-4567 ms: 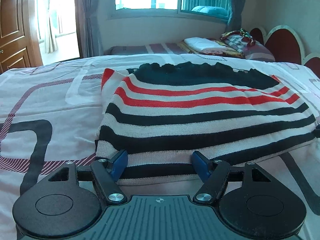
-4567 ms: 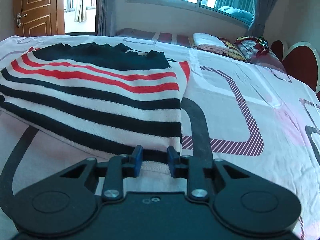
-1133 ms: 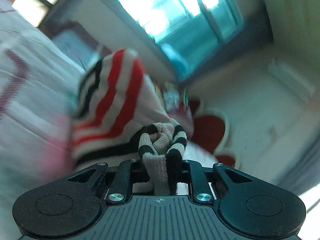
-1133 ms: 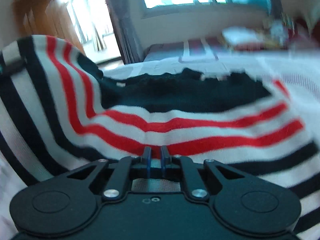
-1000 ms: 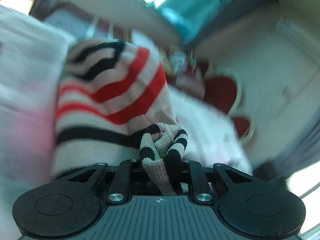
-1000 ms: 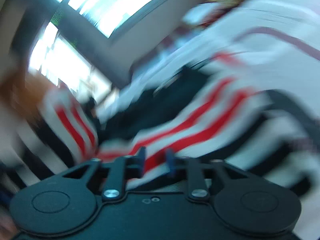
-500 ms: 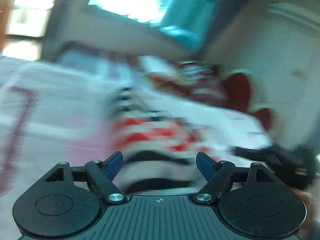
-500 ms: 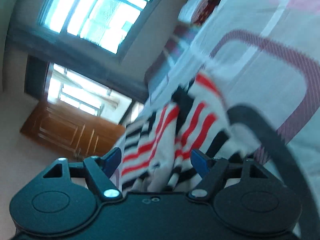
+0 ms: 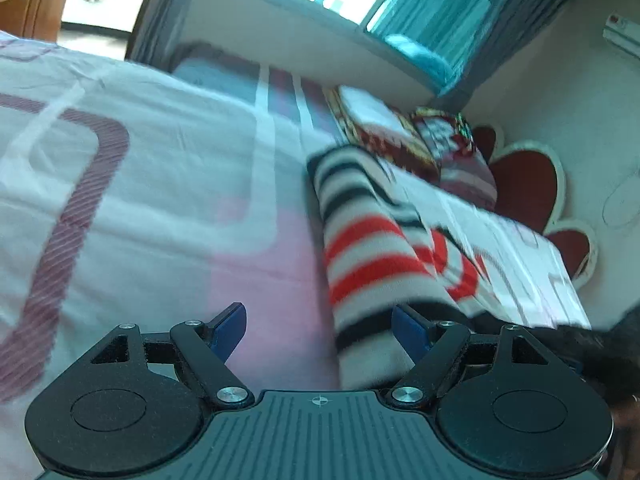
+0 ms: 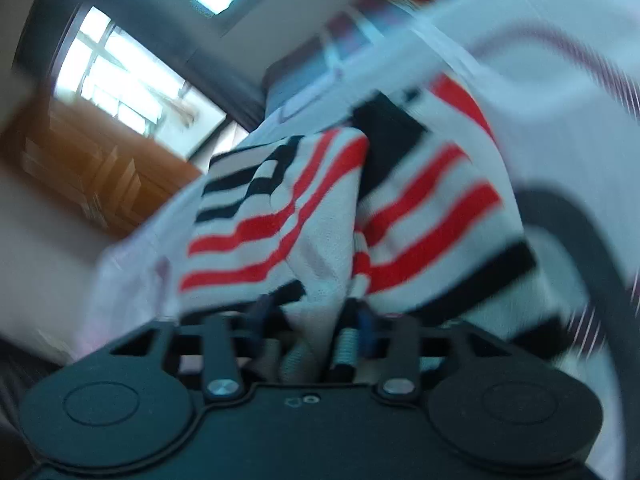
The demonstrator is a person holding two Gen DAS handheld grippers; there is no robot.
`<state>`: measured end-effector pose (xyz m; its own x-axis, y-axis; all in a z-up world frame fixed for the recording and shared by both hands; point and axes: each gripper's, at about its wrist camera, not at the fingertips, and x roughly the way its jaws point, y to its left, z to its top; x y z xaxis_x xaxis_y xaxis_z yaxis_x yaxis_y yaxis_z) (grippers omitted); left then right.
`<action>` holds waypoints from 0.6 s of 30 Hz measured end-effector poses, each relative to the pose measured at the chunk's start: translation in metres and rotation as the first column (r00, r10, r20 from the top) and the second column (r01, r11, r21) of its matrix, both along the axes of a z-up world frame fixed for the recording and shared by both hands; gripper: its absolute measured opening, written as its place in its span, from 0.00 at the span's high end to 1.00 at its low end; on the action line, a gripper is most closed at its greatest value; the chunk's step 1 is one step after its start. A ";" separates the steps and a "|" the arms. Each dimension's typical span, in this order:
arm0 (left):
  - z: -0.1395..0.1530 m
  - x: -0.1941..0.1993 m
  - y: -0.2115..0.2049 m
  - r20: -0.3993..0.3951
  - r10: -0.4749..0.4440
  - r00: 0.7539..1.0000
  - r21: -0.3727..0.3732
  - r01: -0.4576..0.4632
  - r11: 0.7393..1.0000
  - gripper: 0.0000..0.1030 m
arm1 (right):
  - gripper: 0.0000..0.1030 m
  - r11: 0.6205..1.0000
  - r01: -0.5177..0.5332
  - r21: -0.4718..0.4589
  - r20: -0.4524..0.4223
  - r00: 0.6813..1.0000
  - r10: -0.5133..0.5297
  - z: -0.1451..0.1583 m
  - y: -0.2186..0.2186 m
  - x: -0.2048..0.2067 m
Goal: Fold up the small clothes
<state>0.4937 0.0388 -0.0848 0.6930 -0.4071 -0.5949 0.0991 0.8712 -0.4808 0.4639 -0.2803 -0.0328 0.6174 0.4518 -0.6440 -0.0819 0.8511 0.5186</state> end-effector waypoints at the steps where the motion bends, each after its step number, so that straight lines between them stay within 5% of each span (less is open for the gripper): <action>1: 0.000 0.004 0.002 -0.018 -0.004 1.000 -0.024 0.004 1.000 0.23 | 0.72 0.999 -0.029 -0.040 0.053 0.998 0.031 0.008 0.004 -0.005; 6: 0.005 0.015 -0.027 -0.005 -0.092 0.996 0.008 0.092 0.996 0.23 | 0.74 0.983 -0.057 -0.172 0.272 0.957 0.103 0.049 0.005 -0.030; 9: 0.005 0.015 -0.049 0.006 -0.119 0.993 0.065 0.118 0.991 0.23 | 0.74 0.981 -0.023 -0.191 0.329 0.940 0.086 0.053 -0.012 -0.042; 12: -0.004 0.013 -0.066 0.007 -0.132 0.991 0.147 0.129 0.981 0.21 | 0.75 0.973 0.024 -0.228 0.303 0.952 0.048 0.028 -0.029 -0.039; 15: -0.011 0.013 -0.060 0.003 -0.120 0.993 0.101 0.119 0.988 0.17 | 0.76 0.976 0.037 -0.215 0.218 0.976 0.011 -0.007 -0.038 -0.020; 18: -0.008 0.014 -0.058 -0.009 -0.127 0.992 0.099 0.127 0.987 0.17 | 0.76 0.983 0.052 -0.175 0.208 0.978 -0.015 -0.011 -0.043 -0.026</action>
